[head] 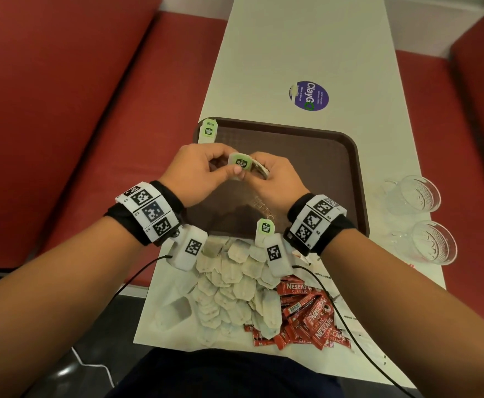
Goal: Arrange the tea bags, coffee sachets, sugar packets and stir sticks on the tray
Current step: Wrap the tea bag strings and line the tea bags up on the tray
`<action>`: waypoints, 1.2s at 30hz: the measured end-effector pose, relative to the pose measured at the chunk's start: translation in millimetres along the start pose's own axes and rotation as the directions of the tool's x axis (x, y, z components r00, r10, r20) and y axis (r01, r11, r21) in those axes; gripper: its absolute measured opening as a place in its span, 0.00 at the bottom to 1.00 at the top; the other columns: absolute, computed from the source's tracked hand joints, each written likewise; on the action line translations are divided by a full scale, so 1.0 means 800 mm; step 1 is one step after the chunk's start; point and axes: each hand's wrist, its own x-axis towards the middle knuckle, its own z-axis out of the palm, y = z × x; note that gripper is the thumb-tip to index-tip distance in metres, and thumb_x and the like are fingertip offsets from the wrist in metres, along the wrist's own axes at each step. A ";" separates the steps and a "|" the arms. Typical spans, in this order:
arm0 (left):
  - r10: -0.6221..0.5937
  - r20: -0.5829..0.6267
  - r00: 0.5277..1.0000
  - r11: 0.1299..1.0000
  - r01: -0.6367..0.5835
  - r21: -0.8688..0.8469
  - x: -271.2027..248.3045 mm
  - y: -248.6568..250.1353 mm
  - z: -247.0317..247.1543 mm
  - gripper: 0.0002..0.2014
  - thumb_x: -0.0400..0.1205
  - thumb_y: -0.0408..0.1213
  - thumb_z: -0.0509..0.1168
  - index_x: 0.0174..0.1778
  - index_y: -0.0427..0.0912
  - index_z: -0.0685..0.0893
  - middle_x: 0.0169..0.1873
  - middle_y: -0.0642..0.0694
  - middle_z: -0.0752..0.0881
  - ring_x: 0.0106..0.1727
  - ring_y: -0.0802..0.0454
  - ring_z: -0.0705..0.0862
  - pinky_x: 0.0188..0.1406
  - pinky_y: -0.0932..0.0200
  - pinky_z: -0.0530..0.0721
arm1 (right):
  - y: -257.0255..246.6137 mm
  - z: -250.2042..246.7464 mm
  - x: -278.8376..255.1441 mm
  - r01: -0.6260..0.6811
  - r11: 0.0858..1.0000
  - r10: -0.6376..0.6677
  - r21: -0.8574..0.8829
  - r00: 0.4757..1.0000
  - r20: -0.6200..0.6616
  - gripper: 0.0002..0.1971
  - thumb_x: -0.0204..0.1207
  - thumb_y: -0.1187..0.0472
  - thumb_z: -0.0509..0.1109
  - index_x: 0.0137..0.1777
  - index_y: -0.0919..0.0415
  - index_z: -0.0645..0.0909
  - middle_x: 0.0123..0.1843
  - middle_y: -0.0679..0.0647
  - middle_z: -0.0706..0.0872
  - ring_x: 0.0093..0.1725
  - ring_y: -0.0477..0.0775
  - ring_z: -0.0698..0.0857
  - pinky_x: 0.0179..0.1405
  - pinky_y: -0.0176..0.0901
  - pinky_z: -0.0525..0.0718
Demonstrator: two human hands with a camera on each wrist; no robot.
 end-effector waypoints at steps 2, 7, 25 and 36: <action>-0.052 0.020 0.998 0.997 0.051 0.060 0.008 -0.013 -0.001 0.05 0.80 0.45 0.74 0.49 0.52 0.90 0.41 0.55 0.91 0.44 0.54 0.88 0.49 0.52 0.87 | 0.000 0.003 0.005 -0.024 1.000 0.024 -0.012 1.000 -0.009 0.05 0.80 0.57 0.74 0.48 0.57 0.85 0.37 0.48 0.84 0.33 0.43 0.77 0.35 0.37 0.76; -0.242 -0.175 0.954 0.946 0.272 0.177 0.058 -0.052 -0.023 0.04 0.78 0.41 0.76 0.45 0.48 0.90 0.38 0.52 0.90 0.41 0.55 0.86 0.45 0.58 0.85 | -0.001 0.000 0.013 -0.142 0.989 0.141 0.033 0.990 0.030 0.04 0.83 0.61 0.65 0.51 0.50 0.73 0.38 0.47 0.78 0.32 0.47 0.74 0.36 0.44 0.75; -0.472 -0.251 0.845 0.706 0.533 0.466 0.141 -0.111 -0.027 0.13 0.68 0.46 0.83 0.39 0.51 0.85 0.45 0.50 0.88 0.49 0.48 0.86 0.48 0.53 0.86 | 0.006 -0.018 0.021 -0.169 0.985 0.167 0.020 0.983 0.074 0.01 0.76 0.54 0.62 0.44 0.47 0.72 0.38 0.49 0.77 0.39 0.56 0.78 0.42 0.54 0.78; -0.437 0.034 0.899 0.621 0.275 0.735 0.136 -0.094 -0.024 0.09 0.74 0.38 0.79 0.49 0.52 0.92 0.53 0.46 0.90 0.55 0.44 0.86 0.54 0.54 0.85 | 0.009 -0.022 0.020 -0.077 0.995 0.080 -0.061 0.996 0.041 0.05 0.81 0.57 0.73 0.46 0.51 0.78 0.38 0.45 0.83 0.38 0.45 0.81 0.43 0.42 0.81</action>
